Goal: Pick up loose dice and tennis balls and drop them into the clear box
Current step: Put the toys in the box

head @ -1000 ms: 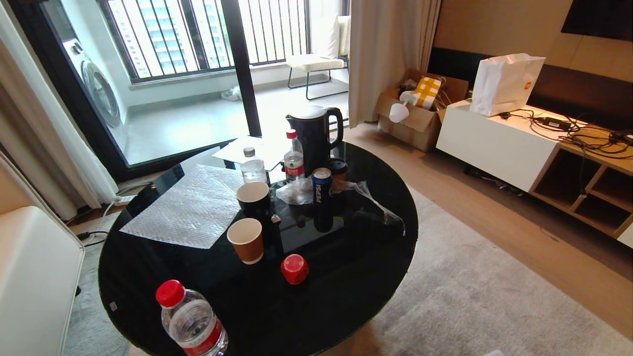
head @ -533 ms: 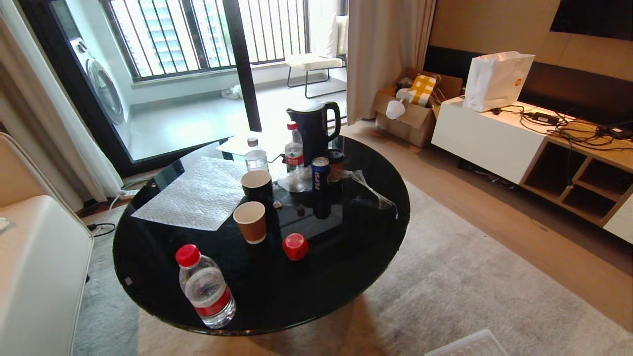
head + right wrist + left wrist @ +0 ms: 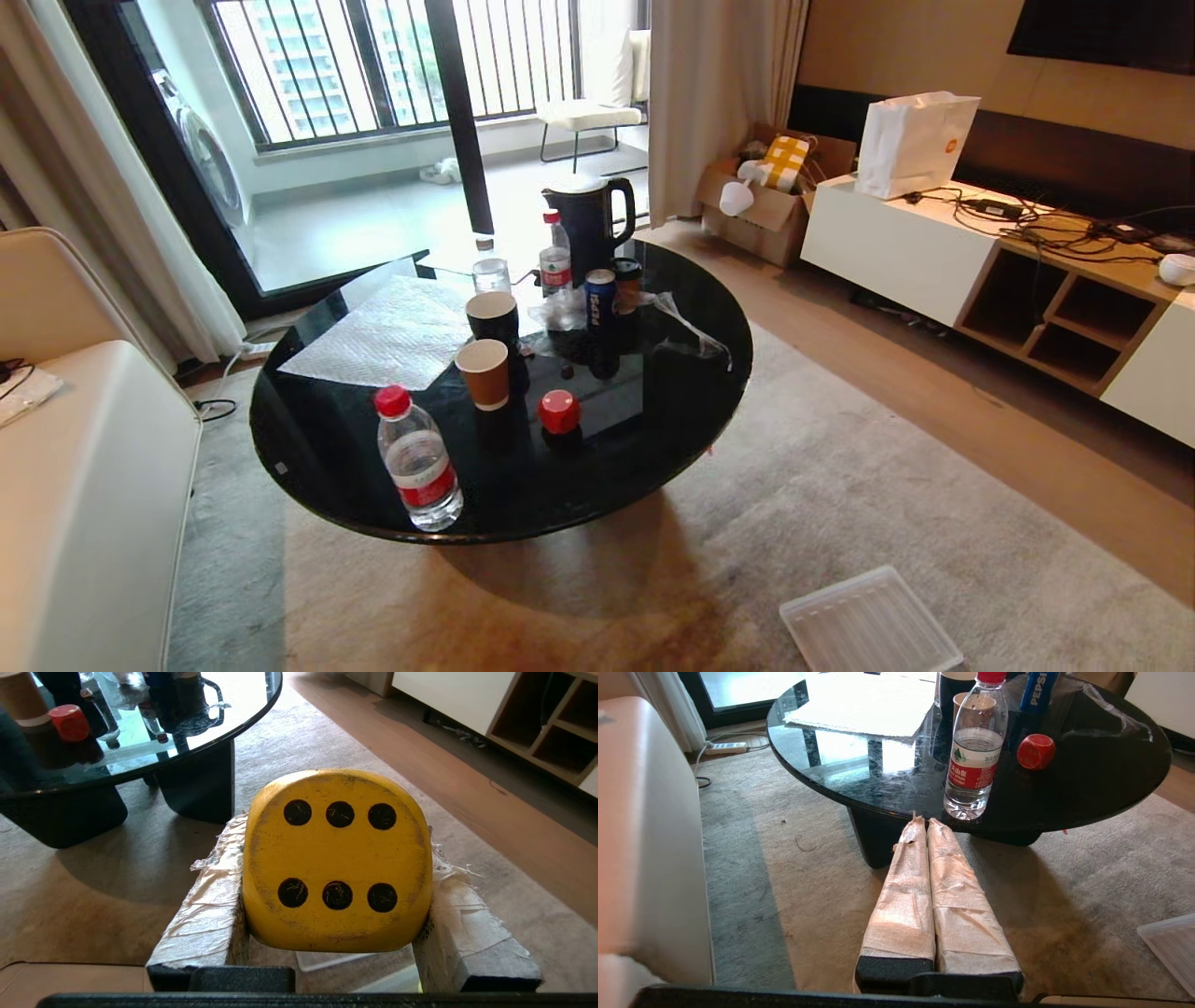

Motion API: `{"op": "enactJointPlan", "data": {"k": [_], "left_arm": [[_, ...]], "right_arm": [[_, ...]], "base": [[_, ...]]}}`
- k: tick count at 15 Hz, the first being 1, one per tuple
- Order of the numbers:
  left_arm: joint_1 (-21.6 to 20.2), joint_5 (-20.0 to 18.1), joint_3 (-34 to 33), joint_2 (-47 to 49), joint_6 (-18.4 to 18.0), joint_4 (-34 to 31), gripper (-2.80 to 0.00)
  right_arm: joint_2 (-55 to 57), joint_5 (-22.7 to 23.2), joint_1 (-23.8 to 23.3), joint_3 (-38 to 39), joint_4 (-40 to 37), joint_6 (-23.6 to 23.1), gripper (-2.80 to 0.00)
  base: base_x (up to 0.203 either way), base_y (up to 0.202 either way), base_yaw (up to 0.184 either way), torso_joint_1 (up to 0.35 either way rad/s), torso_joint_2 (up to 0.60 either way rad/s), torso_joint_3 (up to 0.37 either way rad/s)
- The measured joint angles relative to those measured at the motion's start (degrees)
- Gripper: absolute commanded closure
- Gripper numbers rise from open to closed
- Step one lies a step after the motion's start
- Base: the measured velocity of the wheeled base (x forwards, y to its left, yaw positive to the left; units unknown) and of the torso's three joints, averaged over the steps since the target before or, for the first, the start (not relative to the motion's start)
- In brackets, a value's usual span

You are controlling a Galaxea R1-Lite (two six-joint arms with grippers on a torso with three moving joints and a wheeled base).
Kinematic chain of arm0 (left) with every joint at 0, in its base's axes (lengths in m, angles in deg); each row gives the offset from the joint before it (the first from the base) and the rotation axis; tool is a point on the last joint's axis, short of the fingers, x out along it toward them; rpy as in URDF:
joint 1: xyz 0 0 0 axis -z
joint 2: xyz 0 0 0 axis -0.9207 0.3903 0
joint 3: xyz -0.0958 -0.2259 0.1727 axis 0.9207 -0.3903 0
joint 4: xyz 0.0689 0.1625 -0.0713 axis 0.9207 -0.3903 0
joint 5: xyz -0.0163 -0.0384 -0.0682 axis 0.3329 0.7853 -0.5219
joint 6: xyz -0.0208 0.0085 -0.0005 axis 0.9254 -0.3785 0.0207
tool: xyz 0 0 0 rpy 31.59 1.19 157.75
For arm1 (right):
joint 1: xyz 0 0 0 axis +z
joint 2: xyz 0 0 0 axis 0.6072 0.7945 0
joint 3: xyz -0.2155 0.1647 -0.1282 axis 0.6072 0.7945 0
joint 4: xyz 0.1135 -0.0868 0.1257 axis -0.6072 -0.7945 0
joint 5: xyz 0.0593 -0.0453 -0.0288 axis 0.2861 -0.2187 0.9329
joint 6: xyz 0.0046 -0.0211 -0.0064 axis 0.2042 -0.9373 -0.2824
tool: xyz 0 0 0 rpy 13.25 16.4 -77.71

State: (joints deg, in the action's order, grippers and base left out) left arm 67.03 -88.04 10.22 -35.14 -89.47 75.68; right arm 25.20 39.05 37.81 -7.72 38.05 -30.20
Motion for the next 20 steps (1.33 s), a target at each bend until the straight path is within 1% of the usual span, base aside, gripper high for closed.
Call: {"op": "enactJointPlan", "data": {"k": [5, 16, 20], "left_arm": [[0.0, 0.0, 0.0, 0.0, 0.0, 0.0, 0.0], [0.0, 0.0, 0.0, 0.0, 0.0, -0.1, 0.0], [0.0, 0.0, 0.0, 0.0, 0.1, 0.0, 0.0]], "right_arm": [[0.0, -0.1, 0.0, 0.0, 0.0, 0.8, 0.0], [0.0, 0.0, 0.0, 0.0, 0.0, 0.5, 0.0], [0.0, 0.0, 0.0, 0.0, 0.1, 0.6, 0.0]], "base": [[0.0, 0.0, 0.0, 0.0, 0.0, 0.0], [0.0, 0.0, 0.0, 0.0, 0.0, 0.0], [0.003, 0.008, -0.142, 0.003, 0.0, 0.002]]}}
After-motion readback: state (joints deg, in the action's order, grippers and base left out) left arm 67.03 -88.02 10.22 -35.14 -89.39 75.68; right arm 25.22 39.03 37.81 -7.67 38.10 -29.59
